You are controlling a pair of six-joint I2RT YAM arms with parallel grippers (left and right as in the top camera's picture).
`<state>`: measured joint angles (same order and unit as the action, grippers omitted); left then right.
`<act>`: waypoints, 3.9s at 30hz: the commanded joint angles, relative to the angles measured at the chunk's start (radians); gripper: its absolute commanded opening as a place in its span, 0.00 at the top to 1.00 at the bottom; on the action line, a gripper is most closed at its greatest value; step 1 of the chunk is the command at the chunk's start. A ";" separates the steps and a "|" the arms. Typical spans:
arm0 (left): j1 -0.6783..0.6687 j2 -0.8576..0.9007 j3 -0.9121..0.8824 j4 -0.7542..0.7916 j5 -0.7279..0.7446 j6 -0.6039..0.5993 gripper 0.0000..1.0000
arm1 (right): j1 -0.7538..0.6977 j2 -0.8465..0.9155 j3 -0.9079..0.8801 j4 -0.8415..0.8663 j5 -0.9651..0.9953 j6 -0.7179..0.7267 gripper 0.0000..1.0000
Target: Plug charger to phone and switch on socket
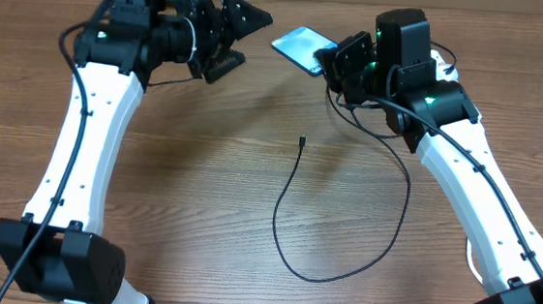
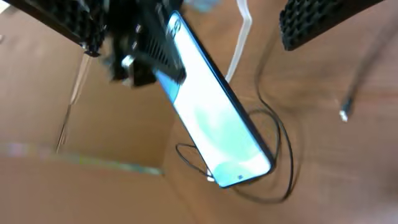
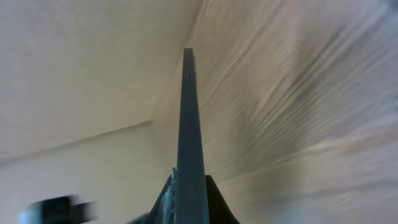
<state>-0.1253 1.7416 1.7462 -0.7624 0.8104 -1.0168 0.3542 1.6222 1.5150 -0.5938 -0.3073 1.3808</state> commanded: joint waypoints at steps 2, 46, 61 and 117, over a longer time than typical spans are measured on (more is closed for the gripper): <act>-0.031 0.012 -0.001 0.008 -0.053 -0.418 0.16 | -0.001 -0.038 0.044 0.026 -0.056 0.325 0.96; -0.035 0.012 -0.001 0.012 -0.005 -0.698 0.57 | 0.066 -0.038 0.044 0.159 -0.257 0.587 0.96; -0.035 0.012 -0.001 0.012 -0.005 -0.701 0.74 | 0.068 -0.038 0.044 0.159 -0.275 0.587 0.96; 0.085 0.073 -0.010 -0.274 -0.092 0.968 0.96 | 0.124 0.203 0.037 -0.382 0.236 -0.682 0.00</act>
<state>-0.0334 1.7824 1.7336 -1.0462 0.4625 -0.3740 0.4591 1.7676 1.5375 -0.9741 -0.0635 0.7677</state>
